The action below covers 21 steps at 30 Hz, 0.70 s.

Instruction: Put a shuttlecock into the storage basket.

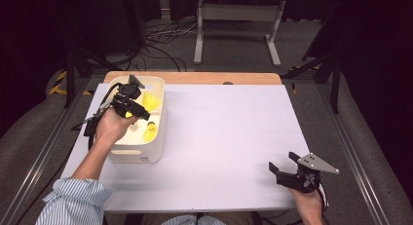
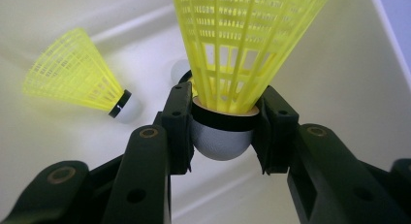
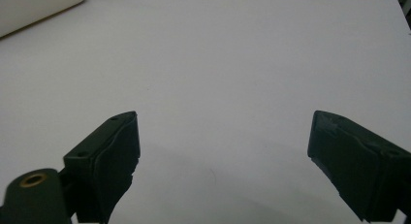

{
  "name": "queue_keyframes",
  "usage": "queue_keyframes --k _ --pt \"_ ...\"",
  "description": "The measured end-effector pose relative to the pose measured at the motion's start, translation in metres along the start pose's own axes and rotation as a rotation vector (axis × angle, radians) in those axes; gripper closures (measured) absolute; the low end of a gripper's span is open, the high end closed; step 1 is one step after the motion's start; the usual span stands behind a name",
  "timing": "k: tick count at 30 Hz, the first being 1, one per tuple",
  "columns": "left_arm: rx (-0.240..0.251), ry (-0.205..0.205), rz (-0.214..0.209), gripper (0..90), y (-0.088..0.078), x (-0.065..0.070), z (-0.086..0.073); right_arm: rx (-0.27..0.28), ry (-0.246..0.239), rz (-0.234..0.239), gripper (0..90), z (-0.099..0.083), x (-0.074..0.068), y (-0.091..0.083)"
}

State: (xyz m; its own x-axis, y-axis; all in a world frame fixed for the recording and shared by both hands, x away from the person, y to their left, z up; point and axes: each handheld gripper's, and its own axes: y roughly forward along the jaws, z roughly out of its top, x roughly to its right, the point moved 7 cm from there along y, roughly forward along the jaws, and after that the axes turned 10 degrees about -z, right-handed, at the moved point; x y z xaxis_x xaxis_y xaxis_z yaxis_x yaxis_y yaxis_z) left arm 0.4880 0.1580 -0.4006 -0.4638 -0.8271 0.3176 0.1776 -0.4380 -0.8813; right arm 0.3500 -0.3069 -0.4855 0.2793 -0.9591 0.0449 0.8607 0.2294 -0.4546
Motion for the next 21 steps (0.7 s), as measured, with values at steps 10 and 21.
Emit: queue_keyframes --k 10,21 --pt "-0.012 -0.018 0.01 63.5 0.007 -0.005 0.002 0.0 0.0 0.002 12.2 0.0 0.0 0.0" --pt "-0.038 -0.056 -0.004 63.4 0.02 -0.013 0.005 0.0 0.0 0.003 12.2 0.0 0.0 0.0"
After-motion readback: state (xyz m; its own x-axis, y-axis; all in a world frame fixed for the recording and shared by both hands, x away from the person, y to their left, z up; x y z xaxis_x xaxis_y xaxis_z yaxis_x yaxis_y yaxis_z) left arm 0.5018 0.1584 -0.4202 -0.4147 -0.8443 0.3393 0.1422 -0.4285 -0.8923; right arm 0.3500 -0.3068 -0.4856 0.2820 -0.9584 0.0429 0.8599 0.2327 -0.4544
